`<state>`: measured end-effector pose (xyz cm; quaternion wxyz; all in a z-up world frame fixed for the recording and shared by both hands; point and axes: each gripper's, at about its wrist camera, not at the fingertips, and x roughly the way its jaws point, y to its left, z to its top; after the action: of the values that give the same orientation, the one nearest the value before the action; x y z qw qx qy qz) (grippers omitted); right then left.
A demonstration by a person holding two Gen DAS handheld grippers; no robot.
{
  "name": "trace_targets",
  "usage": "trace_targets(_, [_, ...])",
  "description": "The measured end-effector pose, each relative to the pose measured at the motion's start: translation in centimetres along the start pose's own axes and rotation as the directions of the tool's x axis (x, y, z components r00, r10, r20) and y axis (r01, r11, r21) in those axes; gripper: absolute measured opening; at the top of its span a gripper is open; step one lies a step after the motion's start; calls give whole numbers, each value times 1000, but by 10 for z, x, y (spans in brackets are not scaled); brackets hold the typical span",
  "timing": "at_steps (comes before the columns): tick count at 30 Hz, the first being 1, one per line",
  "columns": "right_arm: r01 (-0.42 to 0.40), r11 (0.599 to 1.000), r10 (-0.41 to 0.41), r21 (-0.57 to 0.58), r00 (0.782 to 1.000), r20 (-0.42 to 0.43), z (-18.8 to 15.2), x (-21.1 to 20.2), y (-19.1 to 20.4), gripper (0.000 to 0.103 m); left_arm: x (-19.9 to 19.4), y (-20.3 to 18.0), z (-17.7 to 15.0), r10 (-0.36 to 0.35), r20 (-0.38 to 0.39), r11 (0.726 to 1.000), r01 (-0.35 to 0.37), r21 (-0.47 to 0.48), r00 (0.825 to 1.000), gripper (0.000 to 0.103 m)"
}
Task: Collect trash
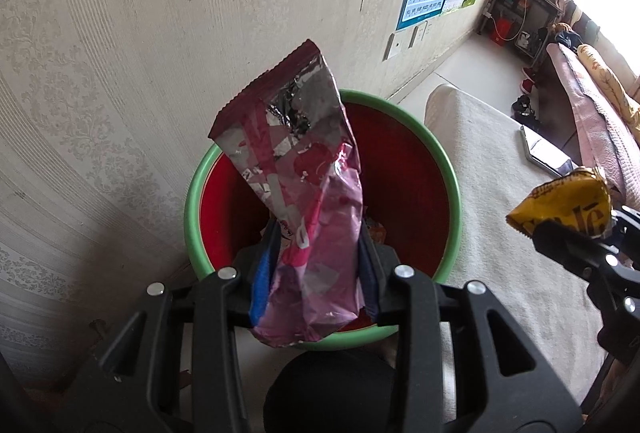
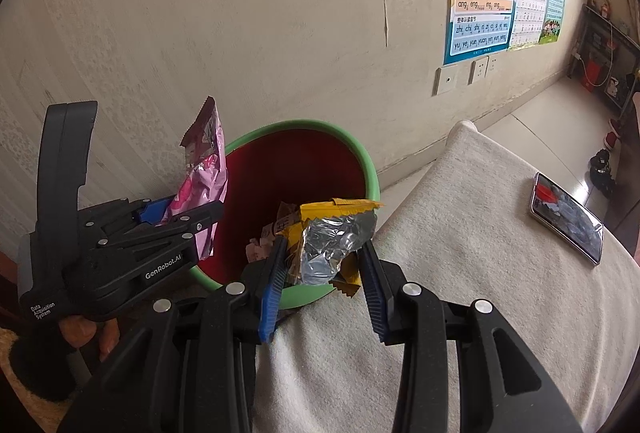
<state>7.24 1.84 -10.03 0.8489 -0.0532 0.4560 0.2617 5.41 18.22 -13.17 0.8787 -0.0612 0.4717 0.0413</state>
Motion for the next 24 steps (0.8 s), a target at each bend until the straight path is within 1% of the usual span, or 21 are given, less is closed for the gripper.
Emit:
trace_targets(12, [-3,1000,3,-18,1000,-21,6,14,6,37,13,7,3,-5,-25,1000,4,-19,1000,35])
trace_targets(16, [-2,1000,1,-31,1000,-25,9,19,10,37,16,10,8,-4,-23,1000,3,-29,1000,35])
trace_targets(18, [-1,999,0,-38,1000,-24,12,22,13,37,19,12,10,0,-25,999,-1,-33,1000,40])
trace_targets(19, [2,999,-3,-42,1000,-23,13,24,14,37,21,12,11,4,-28,999,-5,-36,1000,46])
trace_targets(20, [1,999,-2,-43,1000,-20,14,25,14,45,23,13,12,10,-27,999,-11,-38,1000,57])
trace_targets(22, [-2,999,2,-40,1000,-9,16,26,14,55,24,15,13,25,-16,999,-26,-46,1000,63])
trace_targets(24, [-6,999,6,-39,1000,3,18,25,14,57,26,17,12,34,-20,998,-35,-58,999,66])
